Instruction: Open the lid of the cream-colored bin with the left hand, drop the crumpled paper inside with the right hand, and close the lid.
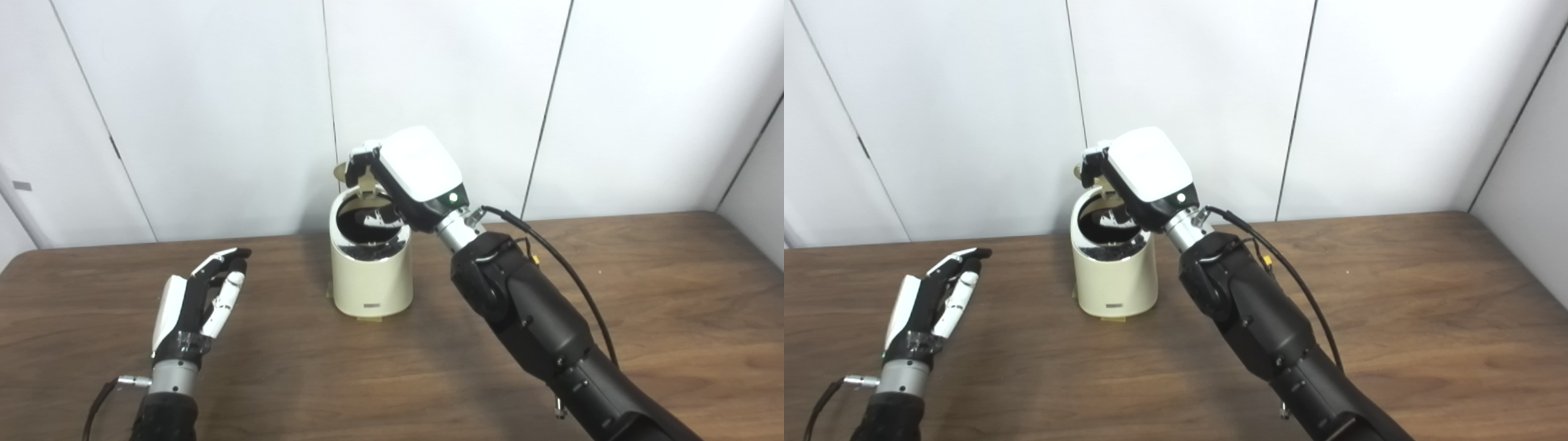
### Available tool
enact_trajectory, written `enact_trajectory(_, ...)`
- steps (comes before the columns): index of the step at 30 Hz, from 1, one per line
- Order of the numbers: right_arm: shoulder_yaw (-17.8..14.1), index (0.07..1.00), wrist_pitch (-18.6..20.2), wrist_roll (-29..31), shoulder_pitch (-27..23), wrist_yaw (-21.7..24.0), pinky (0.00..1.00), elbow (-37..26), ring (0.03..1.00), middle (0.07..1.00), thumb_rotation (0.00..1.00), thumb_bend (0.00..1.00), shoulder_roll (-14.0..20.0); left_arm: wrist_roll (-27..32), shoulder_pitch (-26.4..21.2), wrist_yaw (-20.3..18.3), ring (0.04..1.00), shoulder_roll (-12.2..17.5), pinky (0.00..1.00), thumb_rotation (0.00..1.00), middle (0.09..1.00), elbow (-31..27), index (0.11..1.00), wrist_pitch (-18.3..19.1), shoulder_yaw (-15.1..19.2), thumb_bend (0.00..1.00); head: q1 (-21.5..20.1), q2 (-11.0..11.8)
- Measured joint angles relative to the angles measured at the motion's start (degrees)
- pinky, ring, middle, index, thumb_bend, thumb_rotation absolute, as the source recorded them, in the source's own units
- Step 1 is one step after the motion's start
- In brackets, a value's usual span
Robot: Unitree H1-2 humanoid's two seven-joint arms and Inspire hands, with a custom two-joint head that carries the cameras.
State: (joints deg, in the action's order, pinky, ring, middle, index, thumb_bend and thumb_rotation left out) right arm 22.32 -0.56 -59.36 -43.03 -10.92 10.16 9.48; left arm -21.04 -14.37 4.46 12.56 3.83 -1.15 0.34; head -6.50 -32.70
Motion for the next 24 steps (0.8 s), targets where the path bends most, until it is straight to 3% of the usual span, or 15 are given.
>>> enact_trajectory(5,-3.00,0.490,0.66,1.90,2.26,-3.87,0.31,-1.11,0.439,0.503,0.00,0.52,-1.84,-0.11,0.03,0.00,0.823,0.17,0.77,1.00,0.827,0.00,0.782,0.05,-0.16,0.49,0.00,0.00)
enact_trajectory(7,-4.10,0.491,0.42,2.53,3.70,-6.74,0.29,-1.09,0.365,0.483,0.01,0.52,-2.39,-0.17,0.04,0.00,0.823,0.28,0.77,1.00,0.825,0.00,0.780,0.05,-0.17,0.49,0.00,0.00)
enact_trajectory(10,-5.43,0.499,-0.13,3.08,6.03,-11.13,0.32,-0.19,0.396,0.481,0.01,0.52,-2.42,-0.19,0.07,0.01,0.825,0.39,0.77,0.99,0.827,0.00,0.782,0.05,-0.17,0.48,0.00,0.00)
enact_trajectory(11,-5.92,0.494,-0.35,3.69,6.65,-11.93,0.37,0.32,0.467,0.572,0.10,0.51,-2.37,-0.19,0.08,0.00,0.827,0.40,0.78,1.00,0.829,-0.01,0.784,0.06,-0.17,0.48,0.09,-0.17)
enact_trajectory(12,-6.75,0.774,-0.81,5.01,7.28,-12.37,0.52,0.54,0.648,0.748,0.38,0.50,-2.25,-0.21,0.08,0.00,0.827,0.40,0.77,1.00,0.830,-0.03,0.785,0.08,-0.23,0.48,0.09,-0.18)
enact_trajectory(15,-9.23,0.884,-5.05,11.12,9.76,-13.57,0.61,1.07,0.763,0.853,0.53,0.51,-1.44,-0.35,0.11,0.00,0.824,0.49,0.77,1.00,0.828,-0.08,0.783,0.16,-0.36,0.48,0.17,-0.18)
enact_trajectory(17,-10.64,0.934,-9.95,16.12,11.38,-14.54,0.66,3.48,0.826,0.921,0.64,0.55,-0.92,-0.32,0.12,0.00,0.826,0.55,0.77,1.00,0.830,-0.08,0.784,0.15,-0.35,0.49,0.18,-0.18)
enact_trajectory(19,-11.55,0.987,-14.64,19.51,13.19,-15.87,0.80,6.67,0.927,0.983,0.78,0.62,-0.39,-0.22,0.13,0.00,0.826,0.55,0.77,0.99,0.830,-0.08,0.784,0.15,-0.33,0.48,0.18,-0.17)
enact_trajectory(22,-11.96,0.999,-18.91,22.42,16.58,-15.93,0.86,10.00,0.967,0.998,0.82,0.64,0.84,-0.21,0.14,0.00,0.824,0.57,0.77,0.99,0.827,-0.08,0.783,0.15,-0.33,0.47,0.18,-0.09)
enact_trajectory(24,-12.49,1.000,-19.27,24.60,18.87,-15.01,0.88,9.81,0.978,1.000,0.81,0.63,1.07,-0.21,0.15,0.00,0.821,0.61,0.76,0.99,0.826,-0.08,0.783,0.15,-0.33,0.47,0.18,-0.18)
